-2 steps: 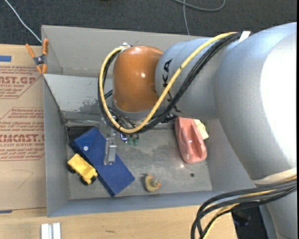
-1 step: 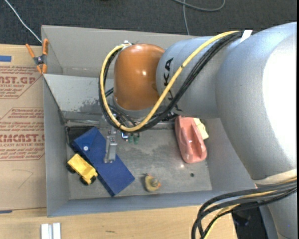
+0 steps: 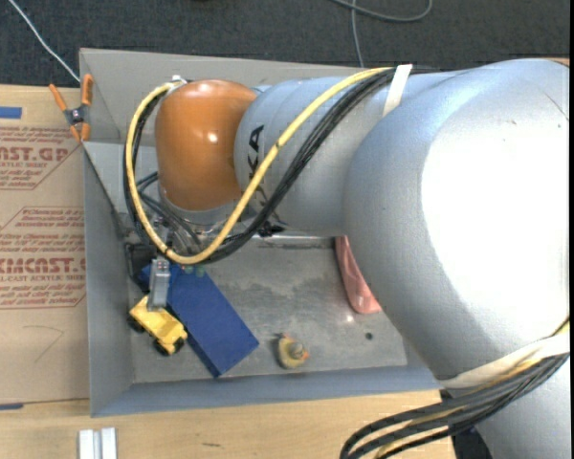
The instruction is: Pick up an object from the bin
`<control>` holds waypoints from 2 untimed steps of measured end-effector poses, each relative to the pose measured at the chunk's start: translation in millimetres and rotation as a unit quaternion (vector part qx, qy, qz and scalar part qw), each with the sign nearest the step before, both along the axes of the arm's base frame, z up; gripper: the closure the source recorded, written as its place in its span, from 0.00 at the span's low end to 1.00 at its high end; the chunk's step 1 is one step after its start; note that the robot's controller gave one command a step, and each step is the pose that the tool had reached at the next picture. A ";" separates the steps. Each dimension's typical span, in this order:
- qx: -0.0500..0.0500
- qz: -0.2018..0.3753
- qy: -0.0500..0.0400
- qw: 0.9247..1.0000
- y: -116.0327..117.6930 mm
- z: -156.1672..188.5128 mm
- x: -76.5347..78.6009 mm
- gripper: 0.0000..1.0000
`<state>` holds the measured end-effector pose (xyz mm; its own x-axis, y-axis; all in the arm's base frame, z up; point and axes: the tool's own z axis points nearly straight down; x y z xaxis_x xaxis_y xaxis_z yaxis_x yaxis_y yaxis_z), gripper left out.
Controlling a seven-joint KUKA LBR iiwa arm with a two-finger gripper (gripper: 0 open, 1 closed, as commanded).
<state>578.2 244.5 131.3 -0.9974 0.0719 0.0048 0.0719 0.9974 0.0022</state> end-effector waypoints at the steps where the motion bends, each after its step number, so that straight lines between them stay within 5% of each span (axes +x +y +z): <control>1: 0.000 0.027 -0.004 1.000 -6.9 22.2 6.1 0.00; 2: -0.001 -0.102 0.001 0.995 1.4 -7.4 -53.1 0.00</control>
Offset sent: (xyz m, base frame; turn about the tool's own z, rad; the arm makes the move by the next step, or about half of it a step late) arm -0.0521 0.0004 -0.0062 0.2066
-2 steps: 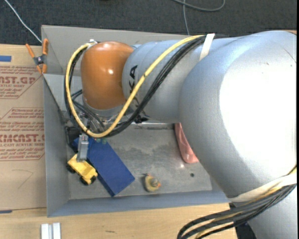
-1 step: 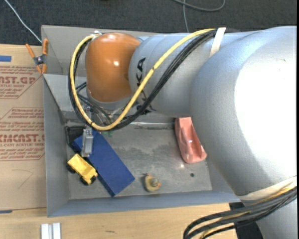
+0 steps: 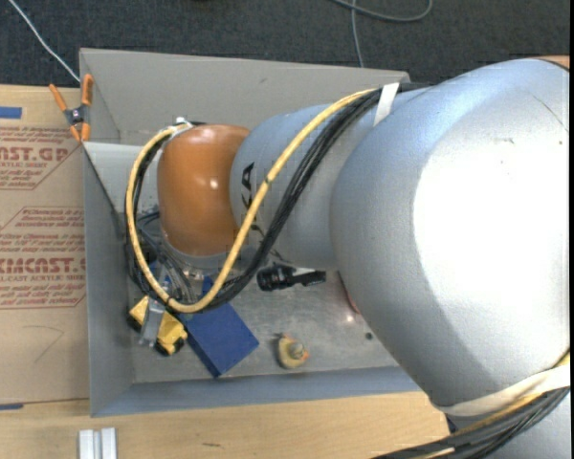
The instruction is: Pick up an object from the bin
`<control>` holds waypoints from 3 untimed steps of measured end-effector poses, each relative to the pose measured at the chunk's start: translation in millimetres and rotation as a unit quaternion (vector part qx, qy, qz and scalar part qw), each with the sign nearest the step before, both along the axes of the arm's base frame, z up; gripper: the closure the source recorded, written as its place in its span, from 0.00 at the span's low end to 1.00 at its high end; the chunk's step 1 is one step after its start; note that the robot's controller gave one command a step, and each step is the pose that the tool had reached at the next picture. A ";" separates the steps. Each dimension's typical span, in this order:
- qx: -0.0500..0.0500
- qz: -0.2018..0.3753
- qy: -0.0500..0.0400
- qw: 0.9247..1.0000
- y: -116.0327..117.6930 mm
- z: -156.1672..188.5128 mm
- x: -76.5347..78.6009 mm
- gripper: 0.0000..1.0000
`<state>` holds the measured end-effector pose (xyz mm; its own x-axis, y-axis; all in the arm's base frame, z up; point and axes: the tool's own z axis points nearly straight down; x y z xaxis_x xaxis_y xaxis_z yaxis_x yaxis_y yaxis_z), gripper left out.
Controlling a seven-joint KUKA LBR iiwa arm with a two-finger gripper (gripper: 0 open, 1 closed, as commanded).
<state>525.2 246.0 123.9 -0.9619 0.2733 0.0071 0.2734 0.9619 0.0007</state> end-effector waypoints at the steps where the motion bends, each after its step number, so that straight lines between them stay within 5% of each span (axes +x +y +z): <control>1: 0.002 0.000 -0.007 1.000 3.3 -52.9 38.2 0.00; 2: 0.005 -0.068 -0.008 0.998 -4.9 -48.6 -21.4 1.00; 3: 0.005 -0.068 -0.008 0.998 -5.0 -48.6 -21.3 1.00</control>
Offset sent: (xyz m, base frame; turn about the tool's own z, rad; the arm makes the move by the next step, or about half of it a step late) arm -0.0261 -0.0083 -0.0539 0.1375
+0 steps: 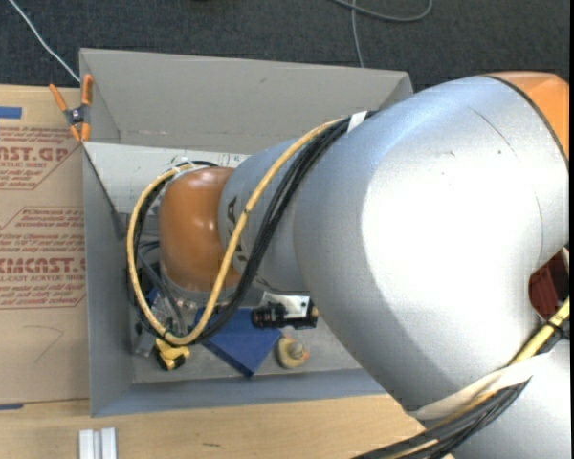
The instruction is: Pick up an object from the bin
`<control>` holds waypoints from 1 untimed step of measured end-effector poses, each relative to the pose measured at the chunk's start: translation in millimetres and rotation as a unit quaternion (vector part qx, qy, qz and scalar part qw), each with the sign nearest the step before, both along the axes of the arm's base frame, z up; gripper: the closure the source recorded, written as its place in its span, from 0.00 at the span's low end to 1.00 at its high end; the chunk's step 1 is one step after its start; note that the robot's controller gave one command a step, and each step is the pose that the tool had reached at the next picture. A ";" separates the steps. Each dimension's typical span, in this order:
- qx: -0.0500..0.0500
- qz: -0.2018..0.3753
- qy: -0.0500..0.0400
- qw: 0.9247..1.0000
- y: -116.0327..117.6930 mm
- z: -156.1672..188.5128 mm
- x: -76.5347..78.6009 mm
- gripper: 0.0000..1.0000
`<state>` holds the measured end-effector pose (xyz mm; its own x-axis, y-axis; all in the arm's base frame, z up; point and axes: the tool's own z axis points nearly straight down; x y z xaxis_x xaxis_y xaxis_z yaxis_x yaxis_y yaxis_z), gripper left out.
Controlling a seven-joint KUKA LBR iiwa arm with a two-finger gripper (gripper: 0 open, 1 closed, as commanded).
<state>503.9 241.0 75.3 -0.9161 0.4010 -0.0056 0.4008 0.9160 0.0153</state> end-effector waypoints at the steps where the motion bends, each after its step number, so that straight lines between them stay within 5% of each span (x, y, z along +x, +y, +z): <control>1: 0.000 0.000 0.000 1.000 0.1 0.4 0.2 1.00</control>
Offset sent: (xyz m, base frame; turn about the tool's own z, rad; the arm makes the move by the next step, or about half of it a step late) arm 0.0001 0.0001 0.0065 0.0000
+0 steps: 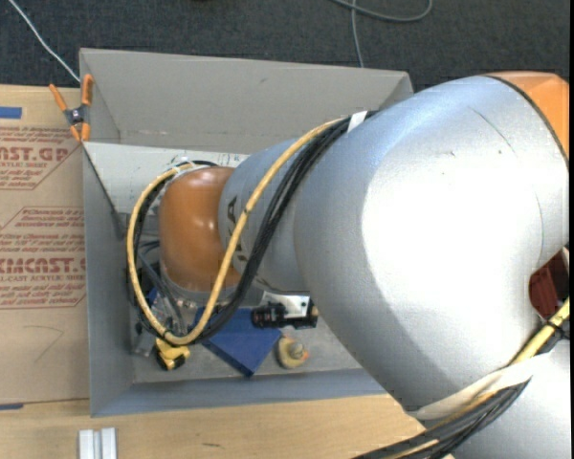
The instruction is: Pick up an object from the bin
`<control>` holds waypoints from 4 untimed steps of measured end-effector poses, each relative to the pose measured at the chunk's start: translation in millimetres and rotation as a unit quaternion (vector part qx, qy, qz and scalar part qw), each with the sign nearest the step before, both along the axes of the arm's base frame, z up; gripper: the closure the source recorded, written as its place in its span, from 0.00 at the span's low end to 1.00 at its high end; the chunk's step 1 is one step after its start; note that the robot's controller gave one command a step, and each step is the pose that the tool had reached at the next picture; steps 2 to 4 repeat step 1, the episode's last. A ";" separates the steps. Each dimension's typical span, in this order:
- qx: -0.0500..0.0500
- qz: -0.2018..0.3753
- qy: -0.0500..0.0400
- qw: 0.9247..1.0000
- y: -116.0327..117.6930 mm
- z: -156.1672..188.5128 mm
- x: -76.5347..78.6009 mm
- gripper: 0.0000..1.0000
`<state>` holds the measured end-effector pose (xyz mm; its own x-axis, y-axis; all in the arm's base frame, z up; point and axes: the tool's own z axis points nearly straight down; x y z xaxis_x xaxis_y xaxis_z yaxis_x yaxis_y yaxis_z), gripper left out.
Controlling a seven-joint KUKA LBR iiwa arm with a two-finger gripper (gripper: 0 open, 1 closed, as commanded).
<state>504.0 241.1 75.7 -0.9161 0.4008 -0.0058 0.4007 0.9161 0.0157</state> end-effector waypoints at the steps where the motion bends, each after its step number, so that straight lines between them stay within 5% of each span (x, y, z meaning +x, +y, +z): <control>1: 0.000 0.000 -0.001 1.000 0.3 1.9 0.2 1.00; 4: 0.000 0.000 -0.001 1.000 0.3 1.9 0.2 1.00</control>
Offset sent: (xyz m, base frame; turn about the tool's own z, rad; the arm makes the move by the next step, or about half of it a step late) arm 0.0000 -0.0002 0.0368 0.0000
